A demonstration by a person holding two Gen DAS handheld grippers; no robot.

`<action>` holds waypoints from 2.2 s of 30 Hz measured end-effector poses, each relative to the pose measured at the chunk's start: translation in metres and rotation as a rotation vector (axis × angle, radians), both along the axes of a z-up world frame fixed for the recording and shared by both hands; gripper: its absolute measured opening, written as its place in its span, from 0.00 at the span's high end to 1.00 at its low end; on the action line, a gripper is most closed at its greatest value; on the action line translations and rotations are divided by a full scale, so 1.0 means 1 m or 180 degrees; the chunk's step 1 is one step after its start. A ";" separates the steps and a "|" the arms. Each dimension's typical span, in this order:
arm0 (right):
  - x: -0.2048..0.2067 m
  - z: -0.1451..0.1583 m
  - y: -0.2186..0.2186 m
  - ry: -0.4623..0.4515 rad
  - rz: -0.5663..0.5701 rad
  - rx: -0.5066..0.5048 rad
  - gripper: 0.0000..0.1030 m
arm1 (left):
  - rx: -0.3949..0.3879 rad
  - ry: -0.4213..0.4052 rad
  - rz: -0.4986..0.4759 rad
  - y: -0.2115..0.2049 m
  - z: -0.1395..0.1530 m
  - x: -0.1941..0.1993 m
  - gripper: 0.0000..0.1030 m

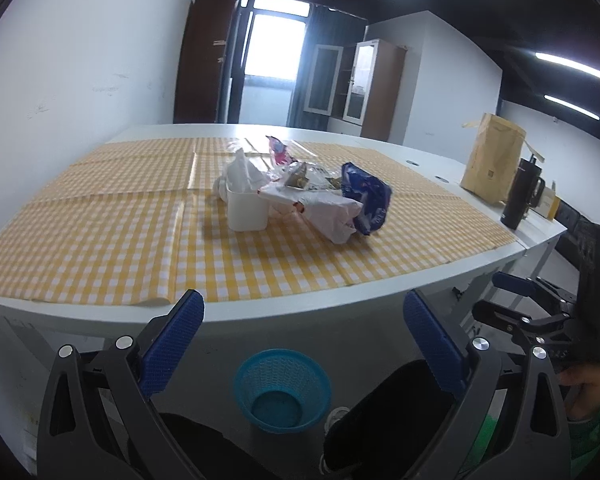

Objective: Collect trash
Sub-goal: 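Move both tools toward the trash pile on the gingham table, then grasp the crinkled snack wrapper with left tool while right tool grasps blue bag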

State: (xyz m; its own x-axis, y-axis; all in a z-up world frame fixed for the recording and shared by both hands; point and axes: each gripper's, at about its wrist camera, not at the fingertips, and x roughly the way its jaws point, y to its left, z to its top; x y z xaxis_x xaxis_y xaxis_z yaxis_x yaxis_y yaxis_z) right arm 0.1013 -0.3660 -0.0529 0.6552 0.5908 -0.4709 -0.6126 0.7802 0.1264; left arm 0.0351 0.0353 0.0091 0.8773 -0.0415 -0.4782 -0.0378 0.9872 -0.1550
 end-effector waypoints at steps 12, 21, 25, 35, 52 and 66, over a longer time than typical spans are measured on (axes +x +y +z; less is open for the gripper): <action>0.042 0.013 0.022 0.0036 0.0081 0.0062 0.11 | 0.0016 -0.0099 0.0041 0.009 0.022 0.044 0.07; 0.087 0.021 0.036 0.0092 0.0022 0.0051 0.15 | 0.0090 -0.0083 0.0037 0.013 0.027 0.085 0.11; 0.105 0.023 0.042 0.0148 0.0021 0.0070 0.20 | 0.0100 -0.0041 0.0005 0.014 0.027 0.105 0.13; 0.148 0.025 0.066 0.0261 -0.0011 -0.0010 0.33 | 0.0086 0.0087 -0.0093 0.010 0.024 0.150 0.22; 0.168 0.019 0.081 0.0293 0.0070 -0.0076 0.84 | 0.0368 0.0265 -0.0028 -0.001 0.017 0.194 0.87; 0.100 0.036 0.023 -0.0014 -0.0063 0.0200 0.84 | 0.0098 -0.0283 0.0075 0.002 0.049 0.112 0.89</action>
State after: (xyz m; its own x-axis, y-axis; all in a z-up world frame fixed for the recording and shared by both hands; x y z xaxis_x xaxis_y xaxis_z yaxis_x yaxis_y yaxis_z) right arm 0.2011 -0.3433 -0.0171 0.6691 0.6058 -0.4304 -0.5977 0.7829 0.1727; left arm 0.1469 0.0374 0.0586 0.9169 -0.0068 -0.3991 -0.0485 0.9905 -0.1284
